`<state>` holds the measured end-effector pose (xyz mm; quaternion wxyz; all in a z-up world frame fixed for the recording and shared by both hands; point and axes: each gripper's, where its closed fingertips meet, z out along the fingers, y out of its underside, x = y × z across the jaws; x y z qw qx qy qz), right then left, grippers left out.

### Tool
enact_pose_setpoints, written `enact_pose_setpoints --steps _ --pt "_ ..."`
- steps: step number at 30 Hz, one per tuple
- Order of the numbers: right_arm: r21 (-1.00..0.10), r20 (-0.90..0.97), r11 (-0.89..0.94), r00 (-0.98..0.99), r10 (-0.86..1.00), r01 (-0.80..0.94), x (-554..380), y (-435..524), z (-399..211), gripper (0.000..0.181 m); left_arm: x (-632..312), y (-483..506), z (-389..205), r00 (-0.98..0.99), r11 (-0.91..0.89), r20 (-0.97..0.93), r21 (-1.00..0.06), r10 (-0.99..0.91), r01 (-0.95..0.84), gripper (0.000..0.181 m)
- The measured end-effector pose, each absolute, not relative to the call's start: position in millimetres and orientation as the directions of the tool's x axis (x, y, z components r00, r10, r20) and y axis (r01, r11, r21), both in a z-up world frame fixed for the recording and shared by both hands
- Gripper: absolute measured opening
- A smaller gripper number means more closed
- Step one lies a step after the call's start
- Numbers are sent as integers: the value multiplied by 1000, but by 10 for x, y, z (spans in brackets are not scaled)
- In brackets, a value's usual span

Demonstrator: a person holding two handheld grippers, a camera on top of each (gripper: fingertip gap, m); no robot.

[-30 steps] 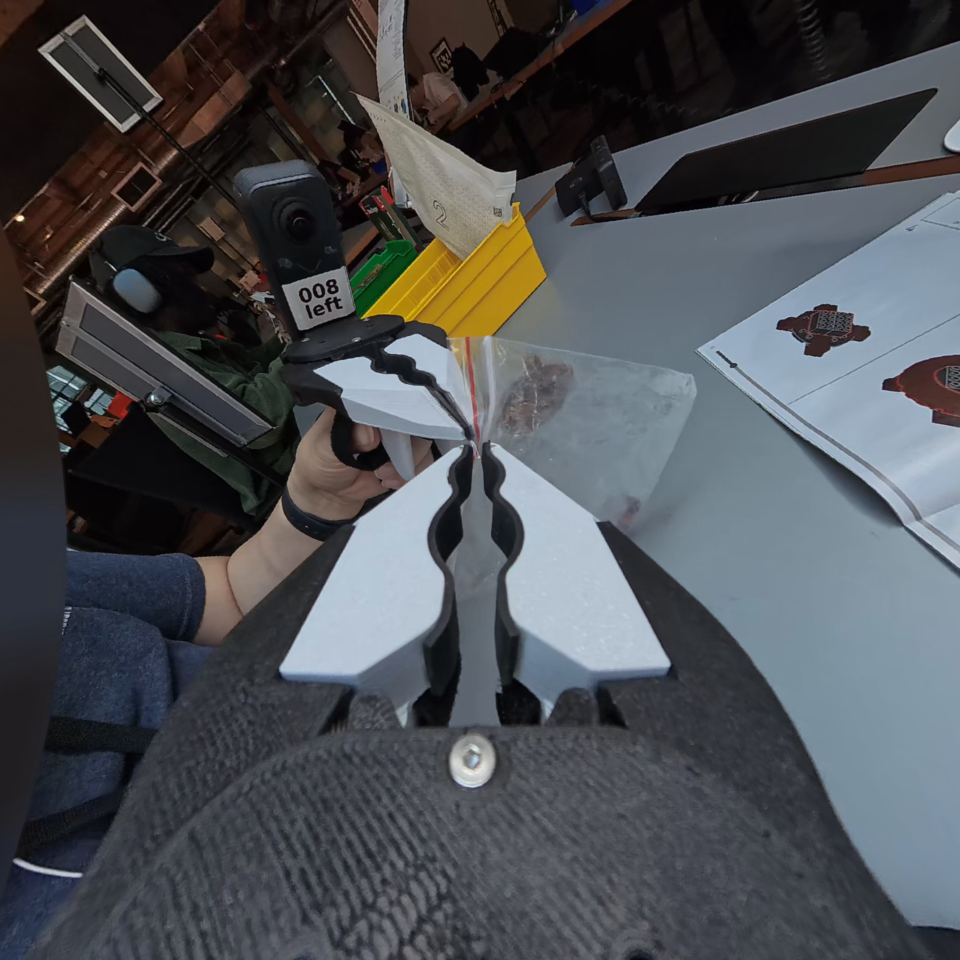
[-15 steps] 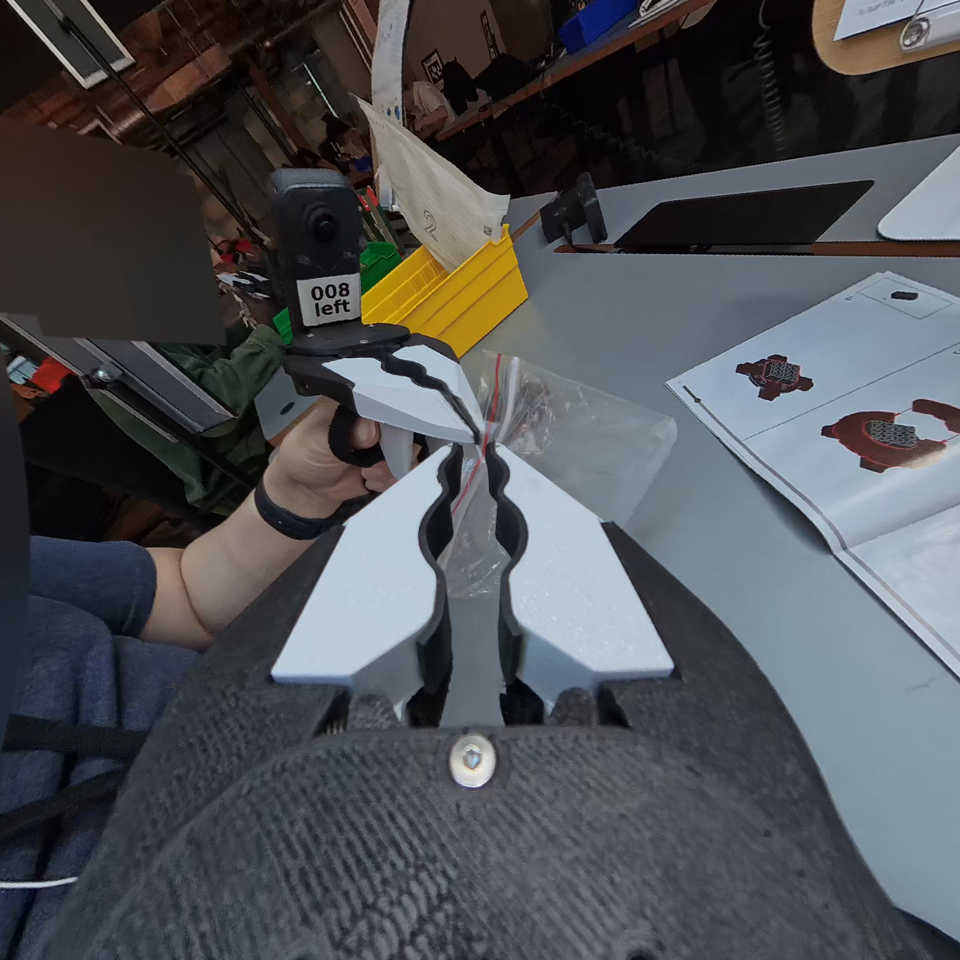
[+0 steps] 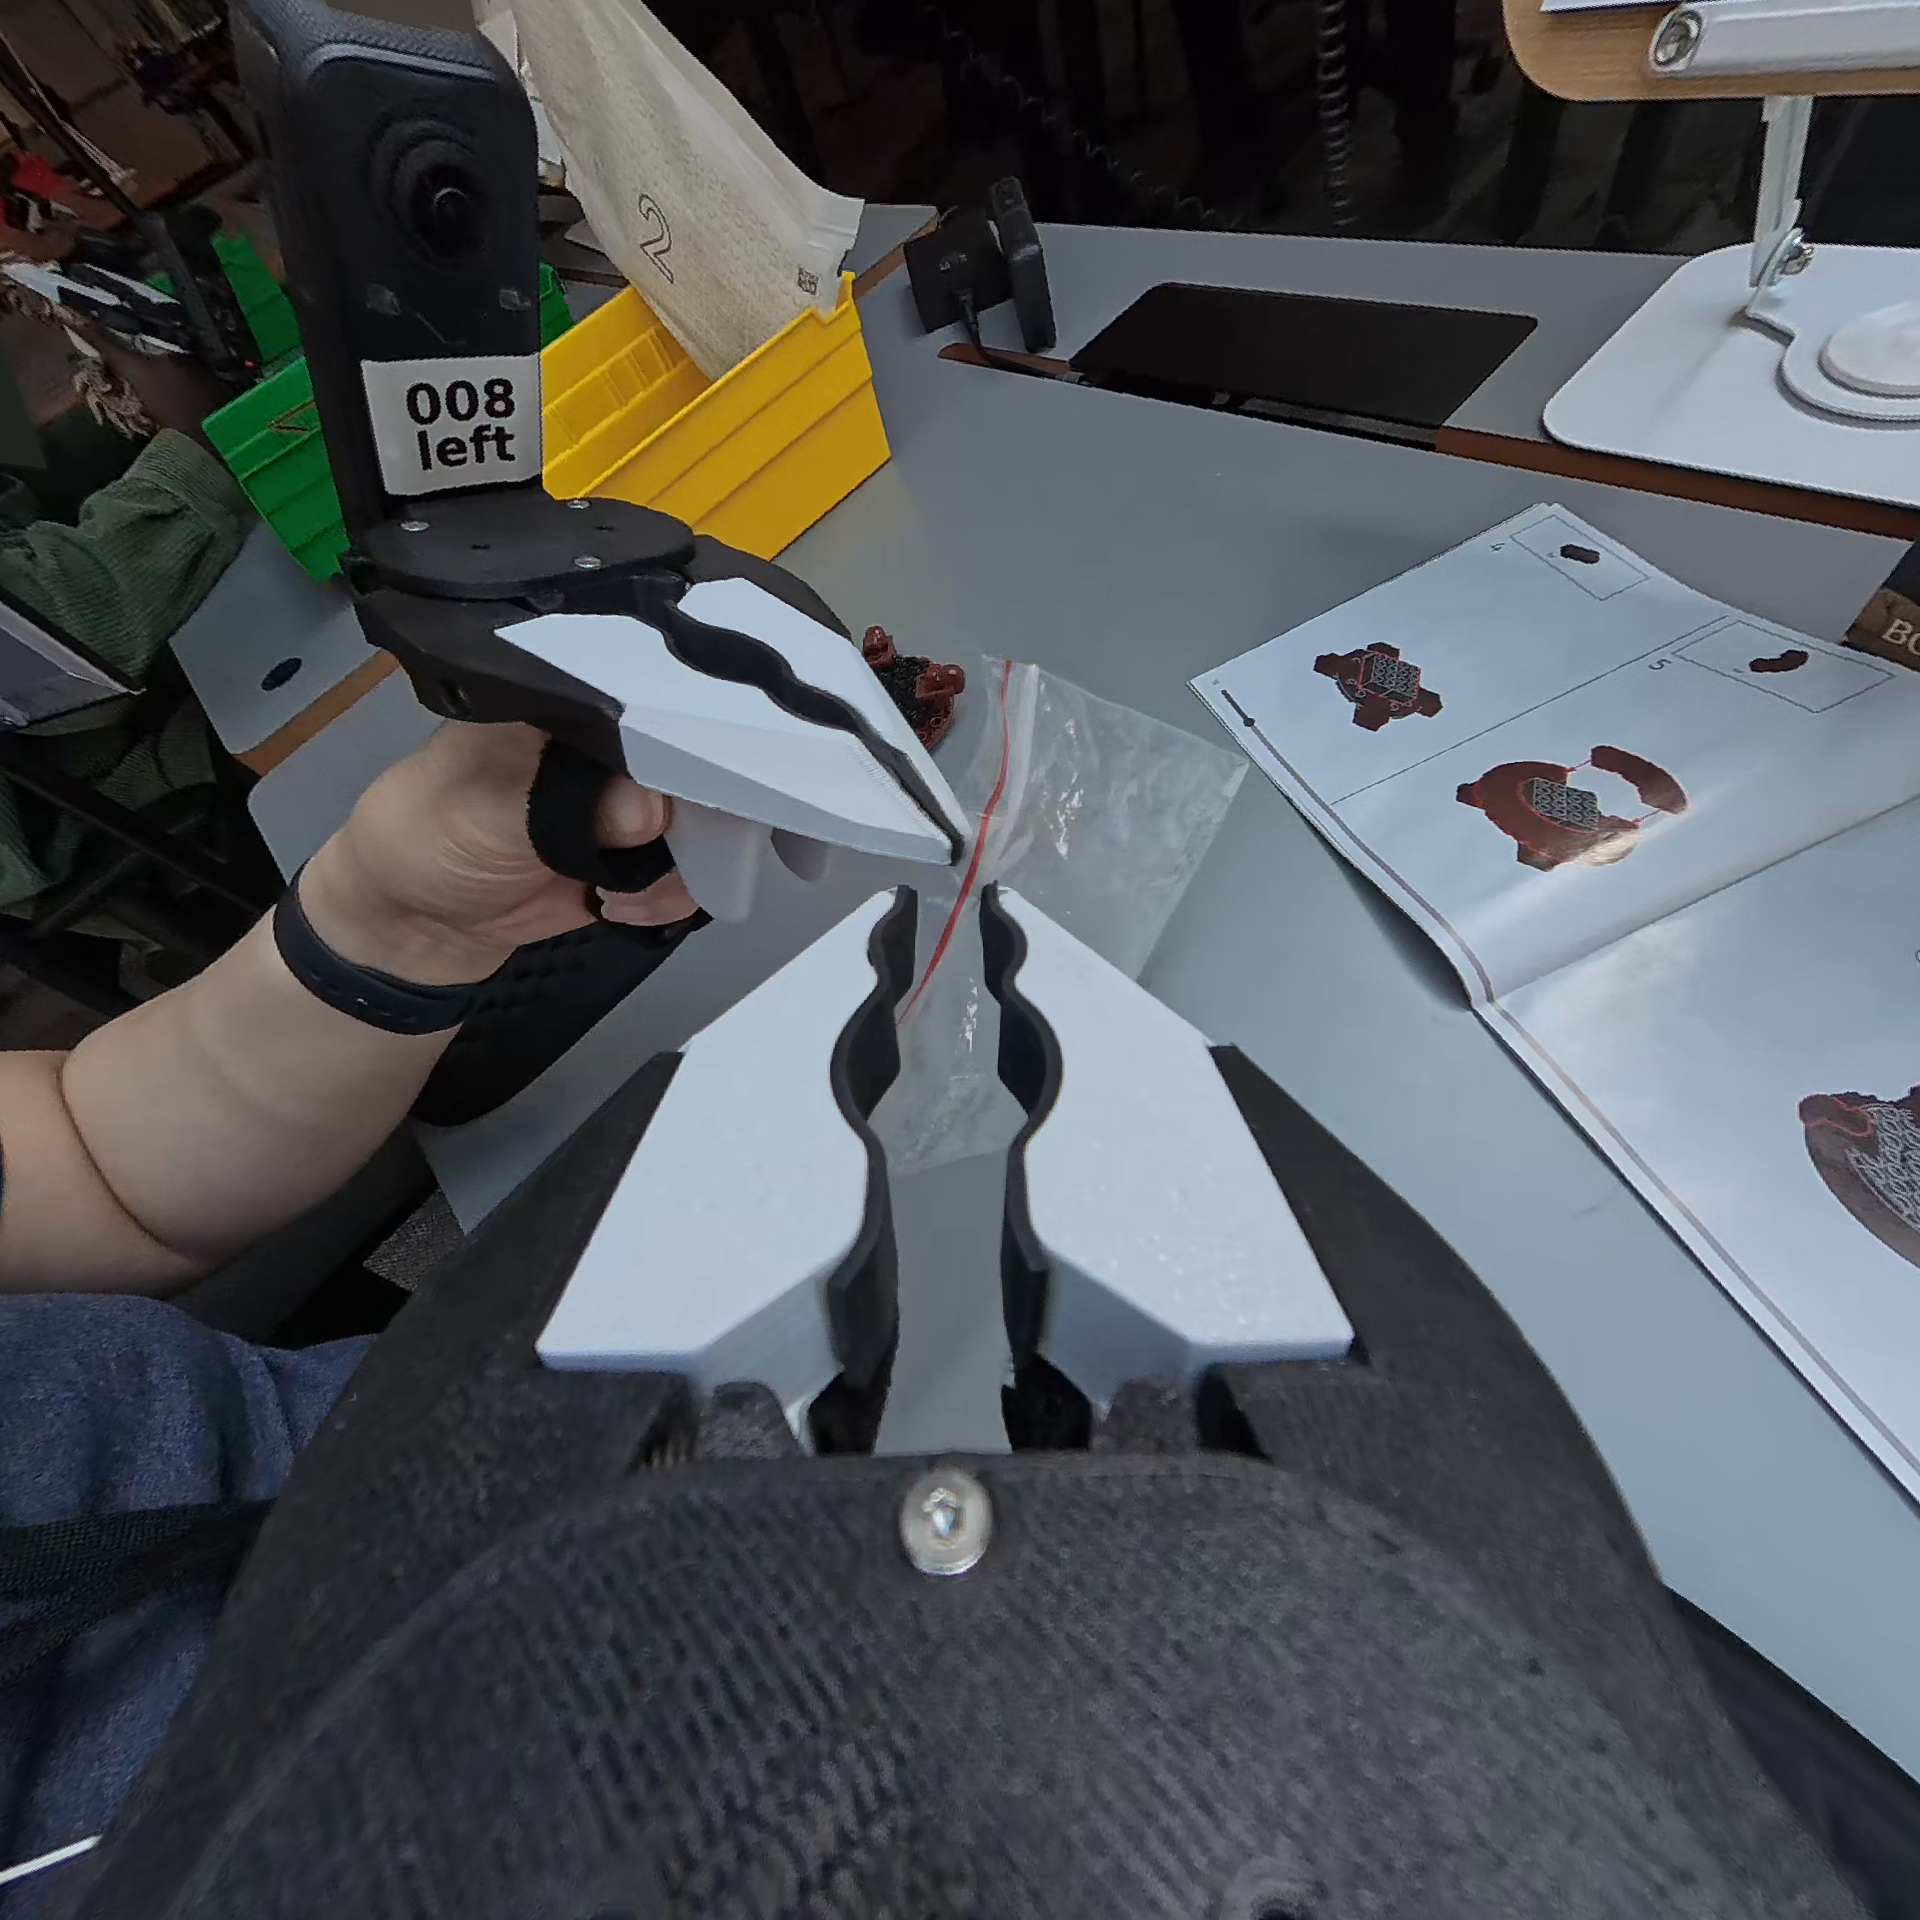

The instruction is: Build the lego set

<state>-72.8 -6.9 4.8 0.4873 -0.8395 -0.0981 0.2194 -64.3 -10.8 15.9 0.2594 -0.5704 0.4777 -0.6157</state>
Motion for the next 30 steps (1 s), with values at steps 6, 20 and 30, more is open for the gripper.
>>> enact_pose_setpoints --steps 6,20,30 --pt "-858 -285 -508 888 361 -69 -690 -90 66 5 -638 -113 150 -205 -393 438 -891 -875 -228 0" --pt "-857 -364 -492 855 370 -152 -659 -85 92 0 -667 -111 174 -212 -434 473 -877 -855 -208 6" --pt "-842 -426 -498 820 382 -206 -689 -61 91 0 -653 -130 62 -159 -431 469 -874 -869 -224 9"
